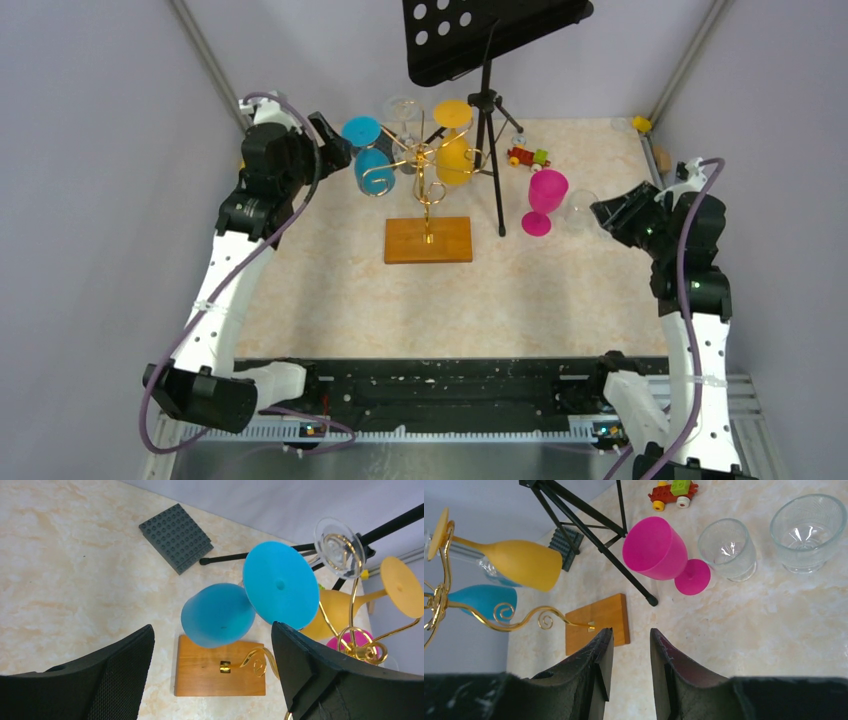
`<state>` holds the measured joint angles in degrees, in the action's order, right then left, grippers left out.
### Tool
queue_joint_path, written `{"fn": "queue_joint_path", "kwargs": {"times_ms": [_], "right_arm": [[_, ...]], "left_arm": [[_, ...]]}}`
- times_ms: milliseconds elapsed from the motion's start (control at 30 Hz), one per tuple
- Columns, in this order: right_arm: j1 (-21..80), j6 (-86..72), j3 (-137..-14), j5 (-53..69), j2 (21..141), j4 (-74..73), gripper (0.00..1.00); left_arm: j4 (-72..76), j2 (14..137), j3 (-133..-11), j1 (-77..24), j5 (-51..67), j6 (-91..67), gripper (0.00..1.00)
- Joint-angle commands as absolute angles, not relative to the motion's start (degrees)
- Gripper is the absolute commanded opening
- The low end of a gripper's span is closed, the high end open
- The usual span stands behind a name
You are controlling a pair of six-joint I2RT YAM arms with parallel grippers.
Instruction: Take the wine glass off the wine glass rack
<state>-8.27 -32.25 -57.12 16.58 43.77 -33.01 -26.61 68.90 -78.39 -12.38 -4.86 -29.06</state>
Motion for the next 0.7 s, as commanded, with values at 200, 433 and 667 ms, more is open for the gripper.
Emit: {"fn": "queue_joint_path", "kwargs": {"times_ms": [200, 433, 667], "right_arm": [[-8.53, -34.00, -55.74, 19.32, 42.46, -31.84, 0.34], [-8.53, -35.07, -54.19, 20.98, 41.48, -30.76, 0.34], [-8.53, -37.02, -53.88, 22.37, 40.15, -28.96, 0.32]], "left_arm": [[-18.86, 68.16, -79.79, -8.74, 7.97, -31.18, 0.91], [-14.94, 71.77, -79.76, -5.36, 12.40, -38.56, 0.56], [-7.80, 74.47, -77.48, -2.62, 20.96, -47.00, 0.48]]}}
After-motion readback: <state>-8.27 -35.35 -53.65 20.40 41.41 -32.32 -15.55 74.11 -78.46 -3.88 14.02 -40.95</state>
